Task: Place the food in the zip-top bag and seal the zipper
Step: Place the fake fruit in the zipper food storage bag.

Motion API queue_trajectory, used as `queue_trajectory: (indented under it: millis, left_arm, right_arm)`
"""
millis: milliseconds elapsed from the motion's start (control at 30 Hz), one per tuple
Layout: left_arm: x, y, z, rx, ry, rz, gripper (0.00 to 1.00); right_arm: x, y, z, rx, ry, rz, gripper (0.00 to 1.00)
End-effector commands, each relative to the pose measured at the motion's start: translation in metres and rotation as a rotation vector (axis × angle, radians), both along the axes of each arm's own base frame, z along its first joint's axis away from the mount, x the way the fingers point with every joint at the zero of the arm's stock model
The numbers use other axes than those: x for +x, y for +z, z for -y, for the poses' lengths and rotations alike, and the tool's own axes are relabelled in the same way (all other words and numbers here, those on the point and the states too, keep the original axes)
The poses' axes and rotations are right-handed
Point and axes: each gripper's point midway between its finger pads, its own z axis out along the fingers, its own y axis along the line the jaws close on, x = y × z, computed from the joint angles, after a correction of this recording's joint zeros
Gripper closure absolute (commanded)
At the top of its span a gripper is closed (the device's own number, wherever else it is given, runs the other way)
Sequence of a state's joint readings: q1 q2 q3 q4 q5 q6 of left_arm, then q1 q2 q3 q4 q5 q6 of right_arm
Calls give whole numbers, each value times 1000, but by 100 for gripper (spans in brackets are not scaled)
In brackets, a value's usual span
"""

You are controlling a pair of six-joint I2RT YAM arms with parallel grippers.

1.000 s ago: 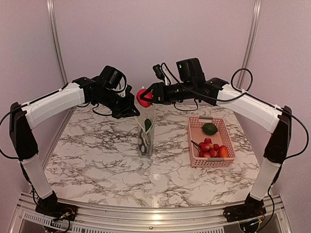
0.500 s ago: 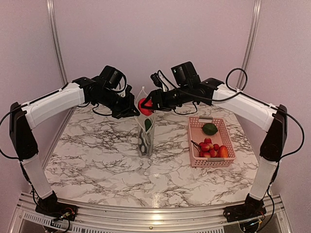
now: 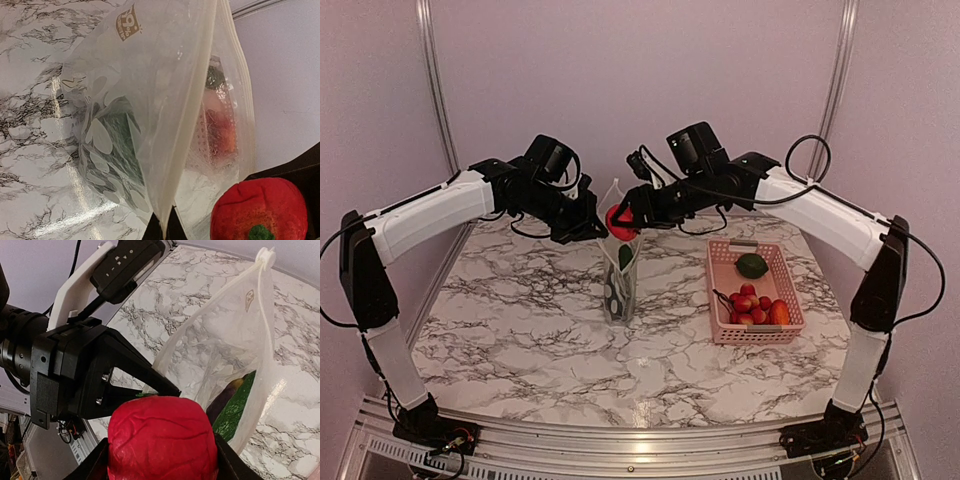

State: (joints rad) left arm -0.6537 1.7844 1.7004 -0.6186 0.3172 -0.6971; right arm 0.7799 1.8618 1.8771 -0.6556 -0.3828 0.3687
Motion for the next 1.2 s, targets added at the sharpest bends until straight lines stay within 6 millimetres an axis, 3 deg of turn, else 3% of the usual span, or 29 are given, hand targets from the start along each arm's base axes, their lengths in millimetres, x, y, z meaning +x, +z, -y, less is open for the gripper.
queue_trajectory:
  millis: [0, 200, 633, 800, 1000, 1167]
  left_arm:
    - [3, 17, 0, -32, 6, 32, 100]
    - [3, 15, 1, -34, 4, 26, 100]
    - [4, 14, 3, -38, -4, 26, 100]
    - [4, 20, 4, -45, -7, 35, 100]
    - [6, 57, 8, -112, -6, 92, 100]
    - [9, 36, 9, -74, -18, 66, 100]
  right_arm:
    - [-3, 1, -3, -63, 6, 9, 40]
    - [-4, 11, -5, -73, 8, 8, 21]
    - [-1, 55, 19, -32, -81, 89, 21]
    - [4, 73, 52, -19, -157, 127, 21]
    - [15, 67, 105, -47, -273, 133, 21]
    - [19, 56, 161, -131, -427, 158, 18]
